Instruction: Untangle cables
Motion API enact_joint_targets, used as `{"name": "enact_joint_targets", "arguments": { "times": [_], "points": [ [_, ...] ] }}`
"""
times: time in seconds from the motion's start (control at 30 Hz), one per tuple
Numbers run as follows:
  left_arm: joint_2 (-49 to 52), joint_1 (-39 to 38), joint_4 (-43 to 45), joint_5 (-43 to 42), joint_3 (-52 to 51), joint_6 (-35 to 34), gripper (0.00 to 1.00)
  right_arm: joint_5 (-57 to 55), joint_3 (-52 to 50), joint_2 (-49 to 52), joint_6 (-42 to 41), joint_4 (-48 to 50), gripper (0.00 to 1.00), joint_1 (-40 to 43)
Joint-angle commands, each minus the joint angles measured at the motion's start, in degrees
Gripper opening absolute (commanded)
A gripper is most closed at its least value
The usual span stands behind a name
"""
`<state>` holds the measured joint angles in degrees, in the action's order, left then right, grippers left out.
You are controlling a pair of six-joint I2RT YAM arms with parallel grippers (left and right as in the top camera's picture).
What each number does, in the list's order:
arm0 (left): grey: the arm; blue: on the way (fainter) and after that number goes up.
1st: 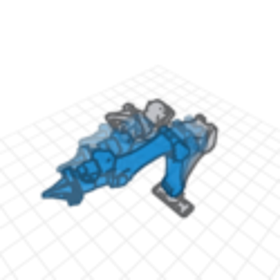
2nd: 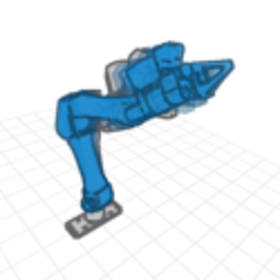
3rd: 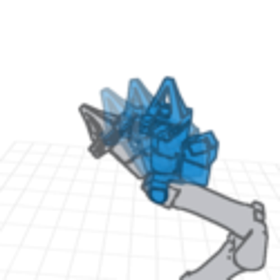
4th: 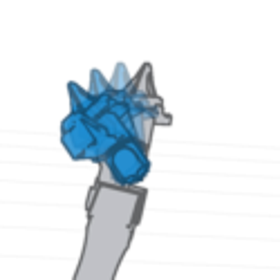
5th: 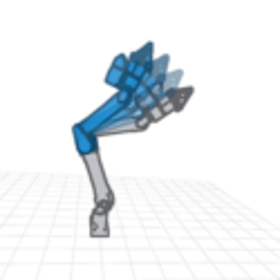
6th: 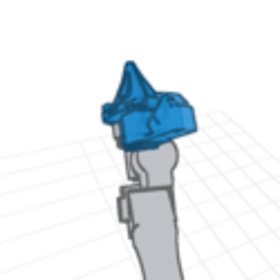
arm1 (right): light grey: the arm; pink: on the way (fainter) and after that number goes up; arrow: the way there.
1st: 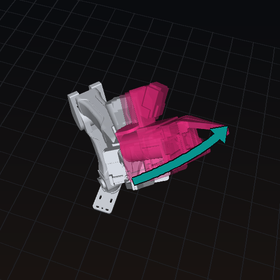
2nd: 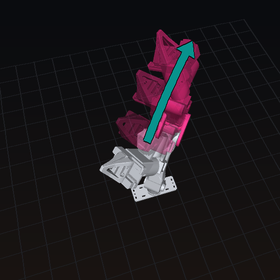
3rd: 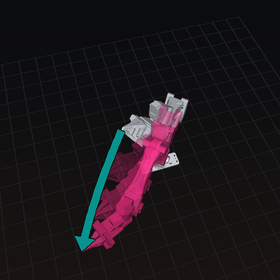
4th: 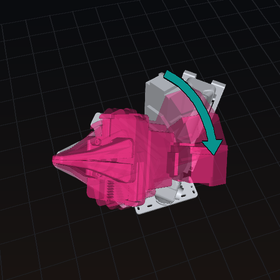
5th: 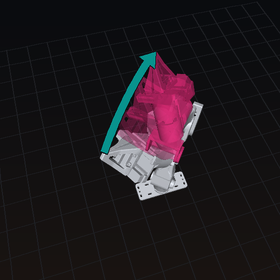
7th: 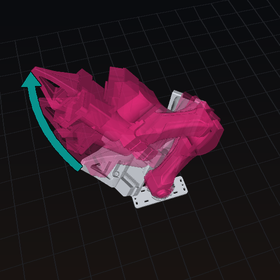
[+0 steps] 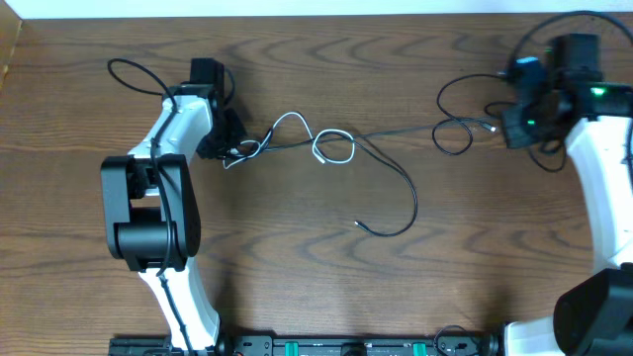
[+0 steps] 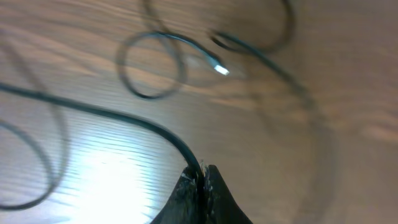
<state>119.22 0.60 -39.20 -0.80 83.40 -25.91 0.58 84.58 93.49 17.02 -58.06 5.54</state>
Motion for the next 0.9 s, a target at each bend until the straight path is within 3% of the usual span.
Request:
{"name": "enact_joint_targets", "arguments": {
  "times": [0.0,0.1,0.27,0.37,0.43,0.53,0.67,0.87],
  "points": [
    [1.8,4.7,-1.5,6.0,-0.7,0.2,0.14,-7.0,0.4,-1.7,-2.2,0.2,0.01,6.4],
    [1.8,6.2,-1.7,4.7,-0.7,-1.0,0.14,-2.4,0.4,-1.7,-2.2,0.2,0.01,9.6],
    [1.8,7.4,-1.0,-6.8,-0.7,-0.9,0.15,5.0,0.4,-1.2,-2.2,0.2,0.01,12.4],
    [1.8,7.4,-0.8,-7.8,-0.7,-0.9,0.24,6.2,0.4,-0.8,-2.2,0.2,0.03,12.3],
    [1.8,7.4,-0.8,-7.8,-0.7,-0.9,0.25,6.5,0.4,-0.4,-2.2,0.0,0.12,12.4],
    [1.8,7.4,-0.8,-7.8,-0.7,-0.9,0.26,7.4,0.3,0.4,-2.2,0.0,0.33,12.4],
    [1.8,7.4,-0.8,-7.8,-0.7,-0.9,0.27,10.4,0.2,2.1,-2.2,0.0,0.99,12.4],
    [1.8,7.4,-0.8,-7.8,-0.7,-0.9,0.32,20.5,0.0,6.9,-2.2,-0.1,0.99,11.6]
  ]
}}
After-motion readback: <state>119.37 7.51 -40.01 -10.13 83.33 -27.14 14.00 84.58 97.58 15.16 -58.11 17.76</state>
